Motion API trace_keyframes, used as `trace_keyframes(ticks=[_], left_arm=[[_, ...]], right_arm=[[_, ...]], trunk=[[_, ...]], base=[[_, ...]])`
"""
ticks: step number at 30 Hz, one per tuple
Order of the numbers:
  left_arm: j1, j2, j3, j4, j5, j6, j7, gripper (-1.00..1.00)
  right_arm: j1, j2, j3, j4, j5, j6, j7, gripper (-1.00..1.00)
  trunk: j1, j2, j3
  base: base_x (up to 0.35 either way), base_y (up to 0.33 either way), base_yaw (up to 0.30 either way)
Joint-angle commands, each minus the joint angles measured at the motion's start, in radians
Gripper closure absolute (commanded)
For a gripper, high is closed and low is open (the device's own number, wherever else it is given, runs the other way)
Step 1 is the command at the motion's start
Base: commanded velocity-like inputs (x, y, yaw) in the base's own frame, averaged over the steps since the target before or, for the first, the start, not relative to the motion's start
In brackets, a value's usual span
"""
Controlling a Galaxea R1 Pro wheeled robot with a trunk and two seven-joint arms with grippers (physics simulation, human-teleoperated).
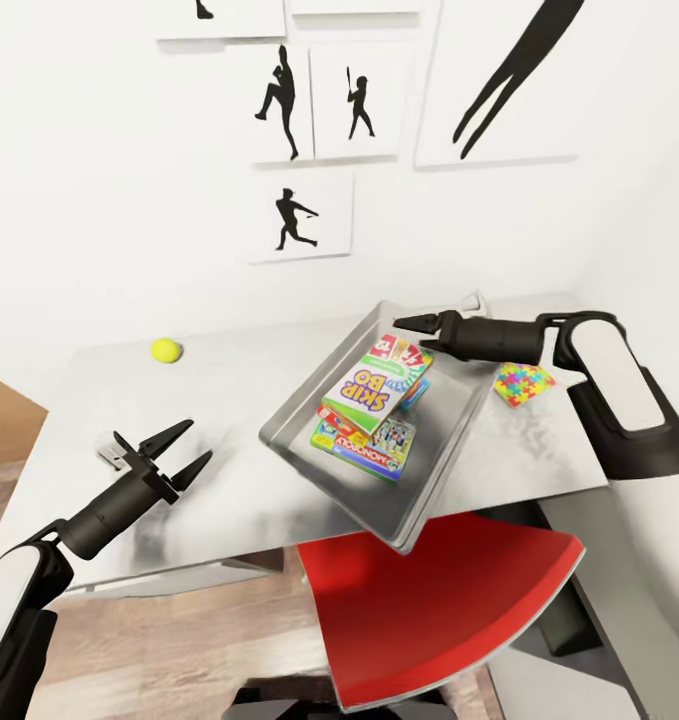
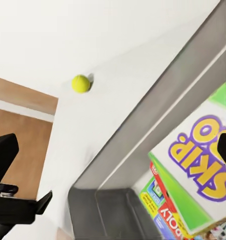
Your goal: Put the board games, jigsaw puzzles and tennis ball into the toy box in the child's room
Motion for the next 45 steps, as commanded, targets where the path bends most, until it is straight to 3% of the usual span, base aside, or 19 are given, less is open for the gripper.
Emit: trace_keyframes(ticks=[1, 9, 18, 32, 45], left_arm=[[-0.001, 0.000, 0.000, 0.000, -0.004, 0.005, -0.005, -1.00], [-0.002, 0.000, -0.006, -0.003, -0.005, 0.005, -0.006, -1.00], [0.000, 0.001, -0.007, -0.024, -0.005, 0.005, -0.010, -1.00], [0.001, 0.001, -0.007, -0.031, -0.005, 0.005, -0.011, -1.00], [0.001, 0.001, -0.008, -0.032, -0.005, 0.005, -0.011, -1.00]], right_arm=[[0.001, -0.001, -0.002, -0.012, -0.011, 0.000, -0.037, -1.00], [0.007, 0.003, -0.042, -0.081, -0.012, 0.000, -0.149, -1.00], [0.006, 0.007, -0.075, -0.121, -0.010, 0.000, -0.181, -1.00], [-0.001, 0.010, -0.081, -0.132, -0.010, 0.000, -0.263, -1.00], [-0.005, 0.011, -0.081, -0.133, -0.009, 0.000, -0.282, -1.00]], trunk=[[0.000, -0.002, -0.001], [0.000, -0.002, -0.001], [0.000, -0.002, -0.001], [0.000, -0.002, 0.005], [0.000, -0.002, 0.012]], base=[[-0.203, 0.000, 0.000], [-0.120, 0.000, 0.000], [-0.025, 0.000, 0.004], [-0.004, 0.000, 0.172], [0.000, 0.023, 0.264]])
